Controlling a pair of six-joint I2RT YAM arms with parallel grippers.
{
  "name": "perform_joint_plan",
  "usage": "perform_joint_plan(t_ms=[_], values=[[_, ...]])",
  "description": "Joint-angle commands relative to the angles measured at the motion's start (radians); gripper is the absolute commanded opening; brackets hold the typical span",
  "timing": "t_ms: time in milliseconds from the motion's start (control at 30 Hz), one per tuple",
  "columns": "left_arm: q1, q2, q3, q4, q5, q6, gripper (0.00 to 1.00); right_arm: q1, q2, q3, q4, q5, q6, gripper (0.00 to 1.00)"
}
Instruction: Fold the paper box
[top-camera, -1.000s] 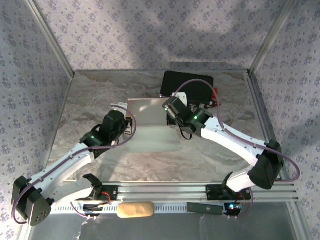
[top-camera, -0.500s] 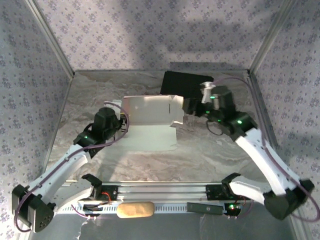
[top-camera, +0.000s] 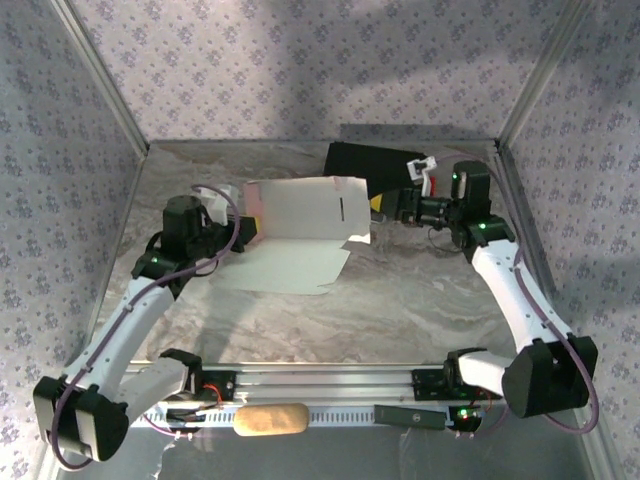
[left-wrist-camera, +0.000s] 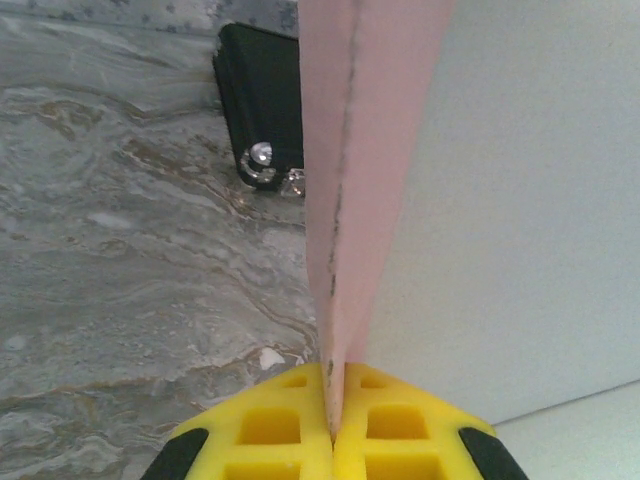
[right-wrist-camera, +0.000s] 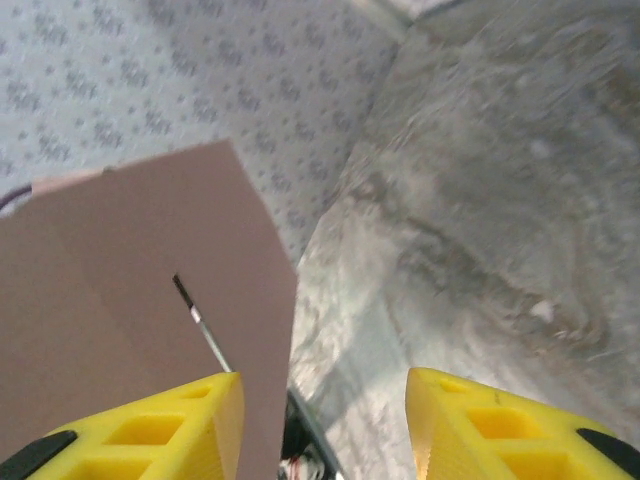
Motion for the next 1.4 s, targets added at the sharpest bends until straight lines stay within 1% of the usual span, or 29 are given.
perform_joint_plan(t_ms=[0,167,300,467,767,1067,1333,1367], values=[[0.012,0.015,0.047,0.013,0.076,0.011,0.0,0.022,-0.038,0.003,0.076,-0.102,-0.018,0.49],[0.012,0.025,0.053,0.01,0.059,0.015,0.0,0.015,-0.068,-0.021,0.082,-0.107,-0.018,0.49],[0.013,0.025,0.052,0.008,0.056,0.016,0.0,0.018,-0.108,-0.039,0.087,-0.107,-0.017,0.52],[0.012,0.029,0.05,0.014,0.062,0.011,0.0,0.046,-0.083,-0.024,0.08,-0.1,-0.025,0.52],[0.011,0.025,0.047,0.015,0.067,0.006,0.0,0.111,-0.044,0.05,-0.024,-0.023,-0.099,0.54],[-0.003,0.02,0.047,0.013,0.062,0.008,0.0,0.167,-0.013,0.122,-0.144,0.113,-0.185,0.58],[-0.029,0.015,0.052,0.009,0.045,0.016,0.0,0.201,0.034,0.156,-0.191,0.176,-0.223,0.58],[-0.031,0.015,0.053,0.007,0.043,0.017,0.0,0.206,0.041,0.189,-0.195,0.184,-0.227,0.57]])
